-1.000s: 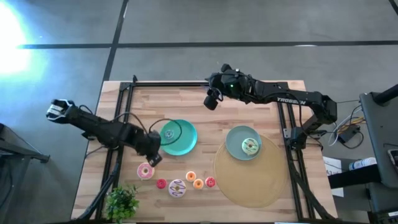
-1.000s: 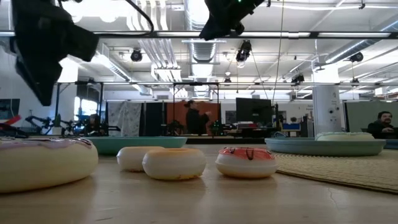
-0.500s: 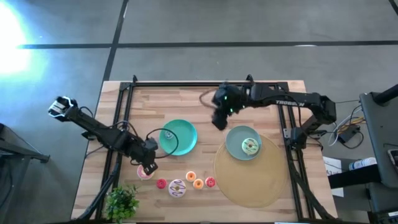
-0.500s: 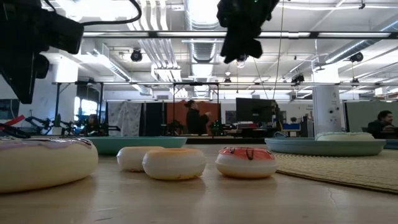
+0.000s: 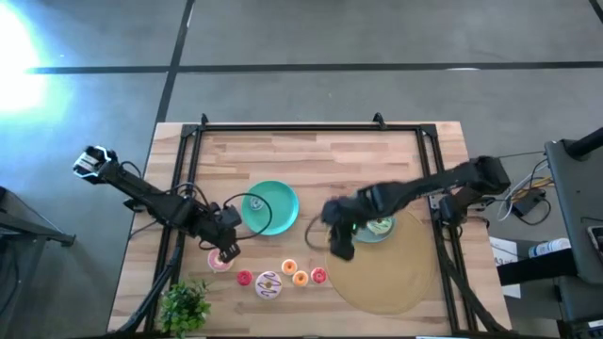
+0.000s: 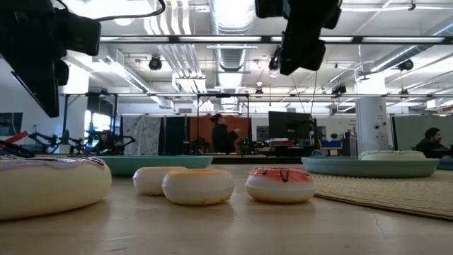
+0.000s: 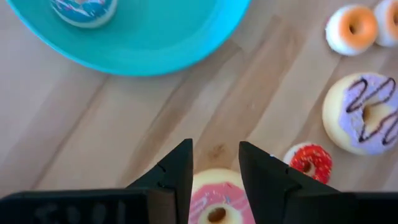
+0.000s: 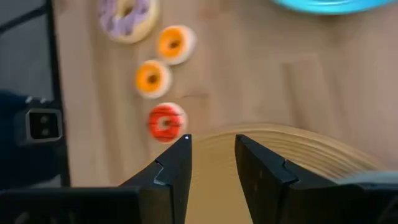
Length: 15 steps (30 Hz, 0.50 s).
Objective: Pick & Place donuts
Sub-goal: Put the small light red donut on the blue plate
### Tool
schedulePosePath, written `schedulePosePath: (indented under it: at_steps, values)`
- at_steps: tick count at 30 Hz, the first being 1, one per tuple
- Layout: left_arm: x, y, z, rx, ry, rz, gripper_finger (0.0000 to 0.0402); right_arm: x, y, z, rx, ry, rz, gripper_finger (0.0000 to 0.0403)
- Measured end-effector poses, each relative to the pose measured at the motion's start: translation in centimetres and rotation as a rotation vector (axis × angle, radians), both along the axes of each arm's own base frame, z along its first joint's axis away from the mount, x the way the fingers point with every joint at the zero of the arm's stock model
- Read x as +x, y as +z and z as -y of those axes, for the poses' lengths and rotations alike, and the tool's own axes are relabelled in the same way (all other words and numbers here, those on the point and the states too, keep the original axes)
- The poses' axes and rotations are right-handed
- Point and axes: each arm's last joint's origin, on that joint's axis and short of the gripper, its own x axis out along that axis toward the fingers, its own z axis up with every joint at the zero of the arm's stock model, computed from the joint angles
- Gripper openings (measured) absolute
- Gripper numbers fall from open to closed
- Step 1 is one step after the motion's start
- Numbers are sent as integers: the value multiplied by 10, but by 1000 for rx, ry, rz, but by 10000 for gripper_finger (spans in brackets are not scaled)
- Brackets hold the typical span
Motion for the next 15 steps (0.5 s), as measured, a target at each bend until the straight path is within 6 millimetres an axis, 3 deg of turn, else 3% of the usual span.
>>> schedulePosePath:
  at_steps: [3, 9, 15]
  values:
    - [1, 0, -1, 25, 29, 20, 103, 8, -17, -20, 43, 22, -27, 112]
    - [4, 2, 0, 29, 52, 69, 103, 24, -61, -38, 97, 0, -131, 111]
    - [6, 3, 1, 19, 50, 91, 103, 30, -82, -49, 39, 88, -129, 103]
